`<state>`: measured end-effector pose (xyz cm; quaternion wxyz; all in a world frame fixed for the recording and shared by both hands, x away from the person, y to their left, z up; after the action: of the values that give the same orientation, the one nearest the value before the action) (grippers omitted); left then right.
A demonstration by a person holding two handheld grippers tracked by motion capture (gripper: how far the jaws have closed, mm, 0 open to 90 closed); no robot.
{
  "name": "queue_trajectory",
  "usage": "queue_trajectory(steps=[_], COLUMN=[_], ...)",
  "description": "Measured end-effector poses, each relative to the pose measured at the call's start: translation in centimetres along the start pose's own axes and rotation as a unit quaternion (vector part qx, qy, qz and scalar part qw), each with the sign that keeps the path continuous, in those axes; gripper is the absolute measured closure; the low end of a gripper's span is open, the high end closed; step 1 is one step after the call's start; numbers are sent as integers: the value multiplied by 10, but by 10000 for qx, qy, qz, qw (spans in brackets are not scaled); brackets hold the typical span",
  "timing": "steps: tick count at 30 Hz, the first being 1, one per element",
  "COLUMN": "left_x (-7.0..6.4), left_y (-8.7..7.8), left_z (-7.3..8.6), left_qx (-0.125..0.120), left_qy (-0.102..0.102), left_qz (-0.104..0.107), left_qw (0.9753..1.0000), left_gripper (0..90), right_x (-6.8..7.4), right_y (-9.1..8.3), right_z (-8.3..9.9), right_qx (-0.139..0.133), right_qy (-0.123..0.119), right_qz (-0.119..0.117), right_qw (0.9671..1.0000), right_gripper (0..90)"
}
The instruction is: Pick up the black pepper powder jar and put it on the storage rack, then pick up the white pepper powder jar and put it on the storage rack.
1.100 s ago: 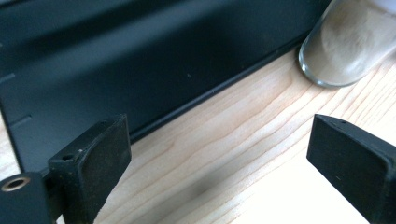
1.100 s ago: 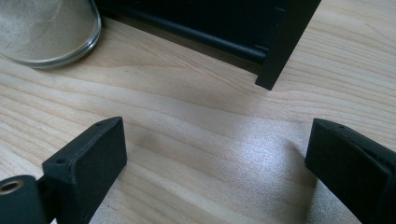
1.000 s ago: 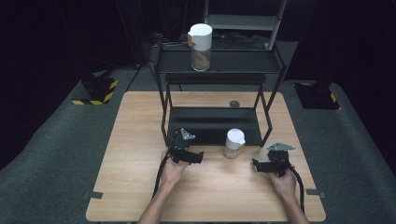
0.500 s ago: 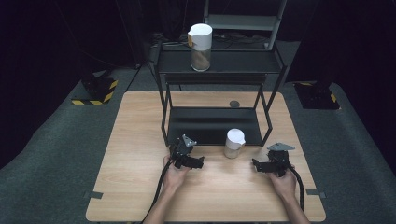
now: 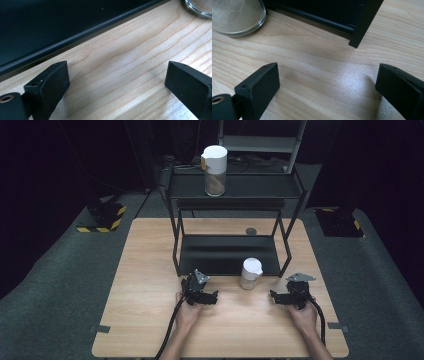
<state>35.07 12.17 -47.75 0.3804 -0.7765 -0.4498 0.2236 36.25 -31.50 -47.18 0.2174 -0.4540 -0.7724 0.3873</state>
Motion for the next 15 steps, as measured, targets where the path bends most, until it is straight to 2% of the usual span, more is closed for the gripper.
queue_trajectory(steps=[9, 12, 15], left_x=[-1, -1, -1], left_y=[0, 0, 0], left_z=[0, 0, 0], left_qx=[7, 12, 4], left_qy=[-16, -16, -20], left_qz=[-15, -13, -9], left_qw=[10000, 10000, 10000], left_gripper=[62, 61, 62], right_x=[0, 5, 8], right_y=[0, 2, 1], right_z=[0, -4, -11], right_qx=[3, 53, 224], right_qy=[0, 81, 116], right_qz=[14, 71, 97], right_qw=[10000, 9999, 9996], right_gripper=[37, 4, 15])
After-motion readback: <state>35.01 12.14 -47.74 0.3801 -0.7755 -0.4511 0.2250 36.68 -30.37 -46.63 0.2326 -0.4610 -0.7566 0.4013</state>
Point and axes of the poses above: each handheld gripper's, and its own axes: y roughly forward along the jaws, z roughly out of its underside, x roughly to its left, the point moved 4 cm from there along y, roughly forward along the jaws, and after that the axes turned 9 degrees about x, right-handed, at the moved point
